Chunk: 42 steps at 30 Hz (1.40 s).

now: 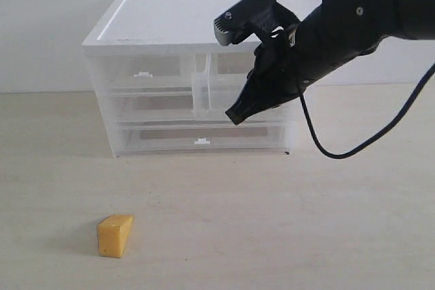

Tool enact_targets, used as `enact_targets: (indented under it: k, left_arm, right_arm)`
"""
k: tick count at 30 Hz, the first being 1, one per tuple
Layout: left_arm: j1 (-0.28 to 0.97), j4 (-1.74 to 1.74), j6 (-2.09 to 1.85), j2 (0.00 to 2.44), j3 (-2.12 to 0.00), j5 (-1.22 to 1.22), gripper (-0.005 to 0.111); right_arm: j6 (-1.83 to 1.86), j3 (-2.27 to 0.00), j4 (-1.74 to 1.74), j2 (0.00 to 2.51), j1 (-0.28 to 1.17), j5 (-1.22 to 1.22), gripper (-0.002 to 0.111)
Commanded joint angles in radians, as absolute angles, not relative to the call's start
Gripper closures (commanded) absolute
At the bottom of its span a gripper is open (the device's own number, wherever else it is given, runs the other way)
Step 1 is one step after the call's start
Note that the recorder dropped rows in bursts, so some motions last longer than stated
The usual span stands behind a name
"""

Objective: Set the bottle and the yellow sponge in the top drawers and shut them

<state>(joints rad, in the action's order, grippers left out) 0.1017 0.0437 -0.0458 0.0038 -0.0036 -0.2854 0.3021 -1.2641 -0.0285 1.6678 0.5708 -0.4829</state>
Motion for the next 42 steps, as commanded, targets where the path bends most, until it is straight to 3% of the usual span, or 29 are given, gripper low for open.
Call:
enact_targets:
  k: [1,8,11,21,30,42]
  left_arm:
    - [0.1,0.045,-0.045,0.0,0.0,-0.278,0.103]
    - [0.1,0.045,-0.045,0.0,0.0,-0.278,0.103]
    - [0.1,0.045,-0.045,0.0,0.0,-0.278,0.103]
    - [0.1,0.045,-0.045,0.0,0.0,-0.278,0.103]
    - [0.1,0.045,-0.045,0.0,0.0,-0.278,0.103]
    - [0.1,0.045,-0.045,0.0,0.0,-0.278,0.103]
  right_arm:
    - [0.3,-1.268,-0.066,1.719,0.531,-0.296,0.108]
    - [0.301,-1.268,-0.062,1.822,0.443,0.041,0.108]
    - [0.301,-1.268,-0.062,1.828,0.44,0.061,0.108]
    - [0.341,-1.268,-0.085,1.637,0.419,-0.644,0.108]
    - [0.1,-1.26,-0.085,1.469,0.175,-0.91,0.108]
    - [-0.076,-0.755,-0.094,0.95,0.117,-0.426,0.108]
